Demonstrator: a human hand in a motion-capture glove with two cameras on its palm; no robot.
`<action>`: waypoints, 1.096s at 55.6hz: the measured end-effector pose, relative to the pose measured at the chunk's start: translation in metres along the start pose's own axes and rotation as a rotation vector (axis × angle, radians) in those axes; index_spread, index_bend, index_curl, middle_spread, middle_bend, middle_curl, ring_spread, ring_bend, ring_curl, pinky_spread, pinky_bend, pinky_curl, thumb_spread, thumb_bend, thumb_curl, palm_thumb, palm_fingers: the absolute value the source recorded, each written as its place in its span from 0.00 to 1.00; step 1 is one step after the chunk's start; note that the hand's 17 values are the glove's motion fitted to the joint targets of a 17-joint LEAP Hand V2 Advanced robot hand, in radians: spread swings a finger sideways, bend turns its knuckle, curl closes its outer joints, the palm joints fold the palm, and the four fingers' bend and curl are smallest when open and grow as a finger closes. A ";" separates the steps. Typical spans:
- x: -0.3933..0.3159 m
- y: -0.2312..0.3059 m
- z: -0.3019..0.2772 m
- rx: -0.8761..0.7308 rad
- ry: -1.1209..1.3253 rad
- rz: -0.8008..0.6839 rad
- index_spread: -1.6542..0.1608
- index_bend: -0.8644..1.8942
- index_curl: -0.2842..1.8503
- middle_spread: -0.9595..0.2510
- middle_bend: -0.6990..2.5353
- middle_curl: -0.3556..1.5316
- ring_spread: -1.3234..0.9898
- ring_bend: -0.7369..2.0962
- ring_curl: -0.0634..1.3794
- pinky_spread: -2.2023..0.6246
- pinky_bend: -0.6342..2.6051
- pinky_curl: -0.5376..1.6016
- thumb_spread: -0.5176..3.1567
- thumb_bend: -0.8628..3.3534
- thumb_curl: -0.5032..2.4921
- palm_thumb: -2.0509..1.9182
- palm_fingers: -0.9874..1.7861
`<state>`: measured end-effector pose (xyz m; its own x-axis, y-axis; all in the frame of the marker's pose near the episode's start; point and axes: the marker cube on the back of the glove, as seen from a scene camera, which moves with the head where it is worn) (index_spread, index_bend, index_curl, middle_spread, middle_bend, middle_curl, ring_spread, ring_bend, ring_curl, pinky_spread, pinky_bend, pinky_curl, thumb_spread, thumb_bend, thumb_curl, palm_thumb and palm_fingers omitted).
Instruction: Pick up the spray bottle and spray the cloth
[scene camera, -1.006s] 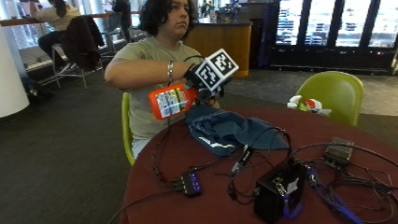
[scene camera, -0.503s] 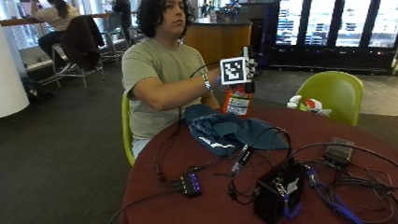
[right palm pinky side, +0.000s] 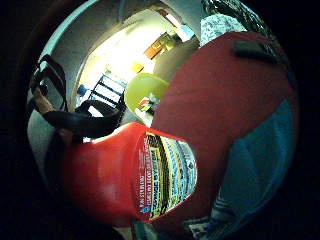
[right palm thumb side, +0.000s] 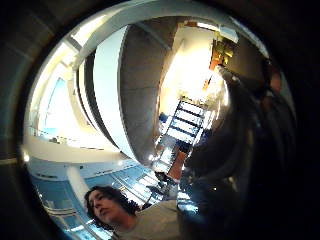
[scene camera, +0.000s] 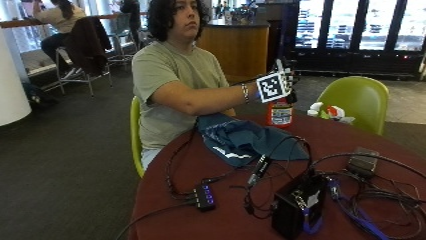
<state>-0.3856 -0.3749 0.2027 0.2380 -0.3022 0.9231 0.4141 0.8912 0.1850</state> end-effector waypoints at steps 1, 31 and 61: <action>0.001 -0.004 0.001 0.022 0.001 0.000 0.80 0.38 0.42 0.70 0.41 0.49 0.52 0.50 0.39 0.70 0.35 0.46 0.30 0.20 0.46 0.78 0.82; 0.012 0.054 -0.061 -0.217 0.372 0.194 0.74 0.33 0.35 0.77 0.31 0.43 0.54 0.44 0.35 0.83 0.31 0.43 0.37 0.19 0.41 0.74 0.51; -0.068 0.217 -0.156 -0.403 1.031 0.029 0.68 0.36 0.26 0.74 0.28 0.39 0.54 0.41 0.29 0.85 0.30 0.41 0.44 0.20 0.33 0.71 0.48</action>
<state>-0.1744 -0.2136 0.1274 0.7926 -0.5865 0.1669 0.6072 0.7841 -0.1283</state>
